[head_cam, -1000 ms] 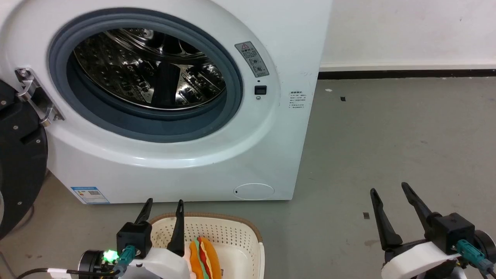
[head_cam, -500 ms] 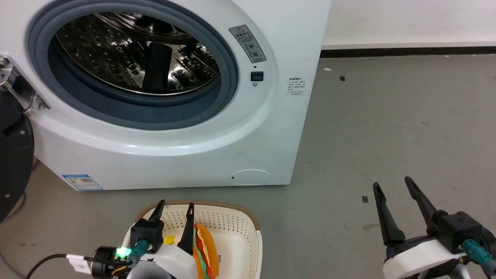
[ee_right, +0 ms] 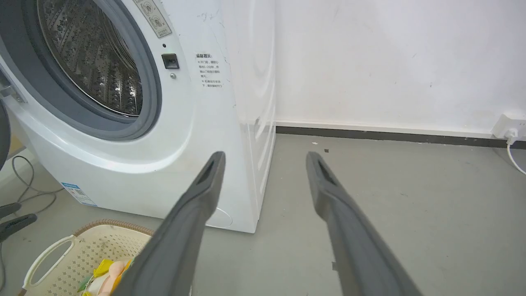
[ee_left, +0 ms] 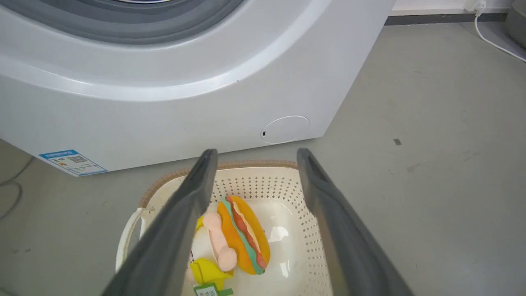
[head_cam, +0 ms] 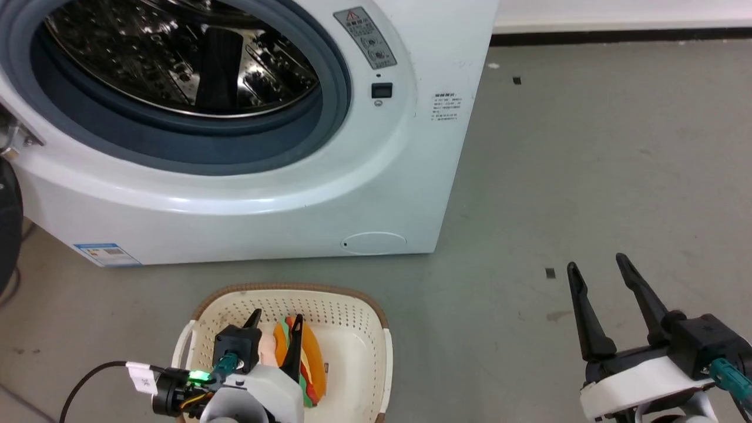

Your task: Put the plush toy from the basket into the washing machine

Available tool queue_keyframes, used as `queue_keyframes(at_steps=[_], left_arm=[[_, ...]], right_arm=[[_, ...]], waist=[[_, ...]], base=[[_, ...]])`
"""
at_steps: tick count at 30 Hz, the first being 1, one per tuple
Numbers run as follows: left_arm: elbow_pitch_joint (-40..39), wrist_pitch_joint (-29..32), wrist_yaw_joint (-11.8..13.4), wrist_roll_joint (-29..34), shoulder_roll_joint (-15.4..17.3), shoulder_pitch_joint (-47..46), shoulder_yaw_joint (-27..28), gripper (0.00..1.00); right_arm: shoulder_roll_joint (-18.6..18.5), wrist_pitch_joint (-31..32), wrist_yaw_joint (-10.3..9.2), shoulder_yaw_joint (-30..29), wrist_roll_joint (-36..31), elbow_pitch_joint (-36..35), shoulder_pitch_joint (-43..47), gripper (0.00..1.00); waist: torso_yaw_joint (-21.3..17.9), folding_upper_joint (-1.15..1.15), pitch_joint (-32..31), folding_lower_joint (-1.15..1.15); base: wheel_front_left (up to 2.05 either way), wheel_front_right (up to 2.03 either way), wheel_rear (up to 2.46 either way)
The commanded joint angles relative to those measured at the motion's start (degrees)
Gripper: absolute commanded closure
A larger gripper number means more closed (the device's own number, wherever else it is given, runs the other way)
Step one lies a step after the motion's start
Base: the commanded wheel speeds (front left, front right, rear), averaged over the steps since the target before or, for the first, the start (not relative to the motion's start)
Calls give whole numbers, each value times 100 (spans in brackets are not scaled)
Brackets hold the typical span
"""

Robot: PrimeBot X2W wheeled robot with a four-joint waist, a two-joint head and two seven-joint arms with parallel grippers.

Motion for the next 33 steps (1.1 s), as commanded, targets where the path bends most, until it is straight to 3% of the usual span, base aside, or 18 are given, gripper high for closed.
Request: queue_keyframes(at_steps=[1,33], left_arm=[[209,-65,-35,-59,39,-190,-41,0],[2964,-51,-149,-572,496,-1983,-304,0]], right_arm=[[-1,-74,2,2,59,-51,-138,0],[-1,-443,3,41,502,-401,-590,0]], waist=[[-32,0,110,-1],[-435,0,1814,-1]], base=[[0,0,0],[0,0,0]])
